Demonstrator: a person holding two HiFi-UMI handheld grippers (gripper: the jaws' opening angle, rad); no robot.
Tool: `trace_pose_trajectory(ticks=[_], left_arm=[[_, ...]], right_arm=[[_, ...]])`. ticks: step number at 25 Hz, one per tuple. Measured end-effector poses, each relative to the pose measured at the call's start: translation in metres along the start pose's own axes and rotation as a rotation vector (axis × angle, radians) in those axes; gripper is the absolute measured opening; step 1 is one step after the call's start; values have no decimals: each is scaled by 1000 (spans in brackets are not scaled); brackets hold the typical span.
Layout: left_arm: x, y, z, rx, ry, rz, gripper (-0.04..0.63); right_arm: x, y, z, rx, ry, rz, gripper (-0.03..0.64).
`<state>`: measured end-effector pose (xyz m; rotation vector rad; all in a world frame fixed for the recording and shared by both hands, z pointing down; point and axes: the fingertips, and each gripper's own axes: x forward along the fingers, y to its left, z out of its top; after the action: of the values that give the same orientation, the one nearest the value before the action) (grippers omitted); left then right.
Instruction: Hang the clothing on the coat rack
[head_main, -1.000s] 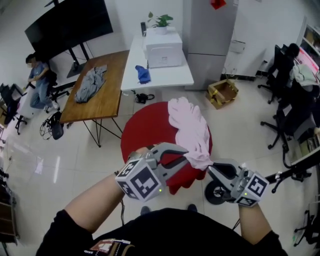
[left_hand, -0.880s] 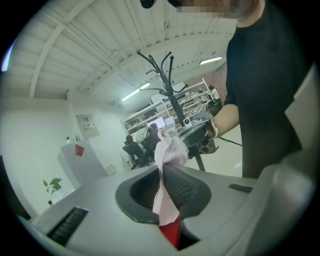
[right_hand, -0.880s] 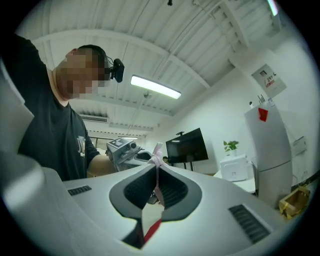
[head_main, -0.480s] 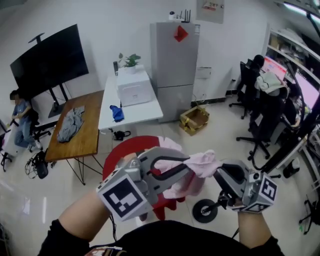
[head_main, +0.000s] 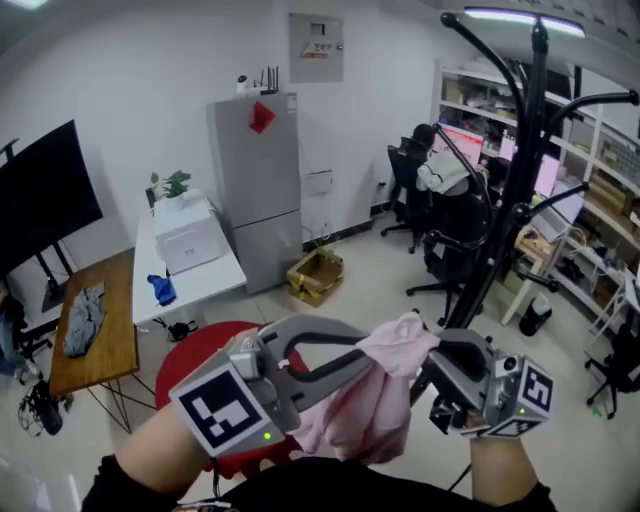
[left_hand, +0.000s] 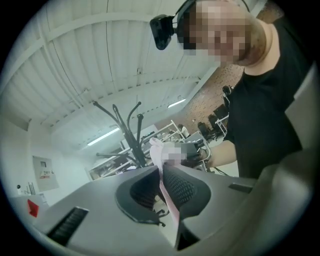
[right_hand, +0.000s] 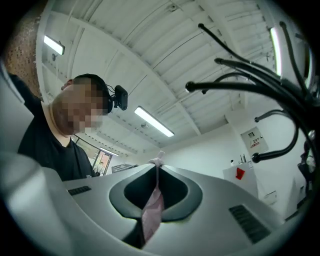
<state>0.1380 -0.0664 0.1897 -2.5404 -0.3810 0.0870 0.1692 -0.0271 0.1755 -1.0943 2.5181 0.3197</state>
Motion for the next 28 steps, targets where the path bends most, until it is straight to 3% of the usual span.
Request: trace_pose_trajectory(ticks=[7, 15, 28], left_arm=[[64, 2, 60, 80, -106, -12, 17], [80, 27, 116, 155, -210, 33, 17], [94, 56, 112, 171, -210, 48, 17]], right_arm=[[-43, -6, 73, -119, -12, -16, 15], [-36, -5, 131, -211, -53, 31, 16], [-32, -42, 141, -190, -39, -43, 17]])
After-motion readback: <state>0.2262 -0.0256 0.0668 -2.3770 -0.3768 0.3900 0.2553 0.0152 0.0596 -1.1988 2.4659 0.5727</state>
